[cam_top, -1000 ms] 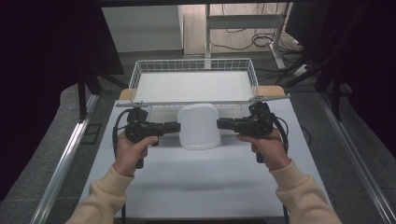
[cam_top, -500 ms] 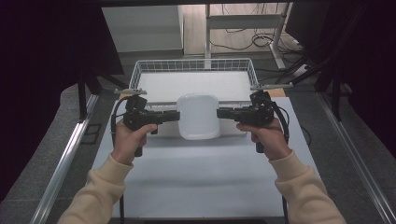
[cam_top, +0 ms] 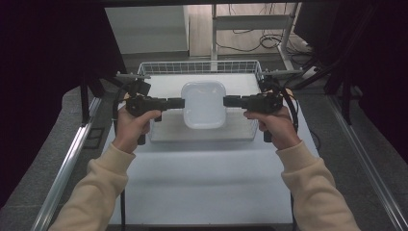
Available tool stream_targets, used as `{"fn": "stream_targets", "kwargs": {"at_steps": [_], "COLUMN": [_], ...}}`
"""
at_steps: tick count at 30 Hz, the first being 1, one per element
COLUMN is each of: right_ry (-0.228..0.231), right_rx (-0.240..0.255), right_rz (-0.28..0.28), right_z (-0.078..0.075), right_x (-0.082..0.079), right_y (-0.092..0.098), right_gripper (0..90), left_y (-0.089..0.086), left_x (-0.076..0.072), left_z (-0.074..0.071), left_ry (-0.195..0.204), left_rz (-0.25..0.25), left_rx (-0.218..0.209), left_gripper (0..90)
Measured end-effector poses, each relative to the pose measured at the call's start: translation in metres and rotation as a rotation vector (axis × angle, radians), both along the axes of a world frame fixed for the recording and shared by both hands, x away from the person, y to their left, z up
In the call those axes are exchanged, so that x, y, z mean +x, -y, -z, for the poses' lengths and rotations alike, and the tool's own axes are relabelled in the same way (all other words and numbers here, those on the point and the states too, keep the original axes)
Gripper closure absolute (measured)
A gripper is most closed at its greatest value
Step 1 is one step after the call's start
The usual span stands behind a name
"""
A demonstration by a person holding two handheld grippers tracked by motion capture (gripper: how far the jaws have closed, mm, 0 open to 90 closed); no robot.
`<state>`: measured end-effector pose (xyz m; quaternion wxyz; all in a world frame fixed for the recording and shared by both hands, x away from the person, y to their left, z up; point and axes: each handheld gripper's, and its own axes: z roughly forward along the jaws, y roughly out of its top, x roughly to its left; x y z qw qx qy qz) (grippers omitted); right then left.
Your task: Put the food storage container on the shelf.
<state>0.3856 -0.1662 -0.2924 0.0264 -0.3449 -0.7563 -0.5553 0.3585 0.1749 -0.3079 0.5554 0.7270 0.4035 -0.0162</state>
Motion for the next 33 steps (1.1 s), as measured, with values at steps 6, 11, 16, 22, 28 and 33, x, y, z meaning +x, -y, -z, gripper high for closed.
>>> {"fn": "stream_targets", "kwargs": {"at_steps": [6, 11, 16, 22, 28, 33], "right_ry": [0.012, 0.014, 0.005, -0.027, -0.063, -0.102], "right_rx": [0.009, 0.009, 0.007, 0.008, -0.001, -0.010], "right_rz": [0.003, 0.006, 0.022, 0.030, 0.043, 0.047], "right_z": [-0.011, -0.022, -0.032, -0.031, -0.026, -0.018], "right_x": [0.009, 0.020, 0.034, 0.051, 0.065, 0.078], "right_y": [-0.002, -0.003, -0.006, -0.009, -0.011, -0.011], "right_gripper": [80.3, 80.3, 80.3, 80.2, 80.2, 80.0], "left_y": [-0.003, -0.005, -0.007, -0.010, -0.011, -0.010], "left_x": [0.014, 0.025, 0.041, 0.059, 0.074, 0.086], "left_z": [-0.014, -0.024, -0.031, -0.029, -0.020, -0.012], "left_ry": [0.012, 0.014, 0.003, -0.029, -0.062, -0.101], "left_rz": [0.007, 0.005, 0.005, 0.008, 0.008, 0.004], "left_rx": [-0.011, -0.014, -0.017, -0.023, -0.031, -0.037], "left_gripper": [79.7, 79.7, 79.7, 79.7, 79.7, 79.7]}}
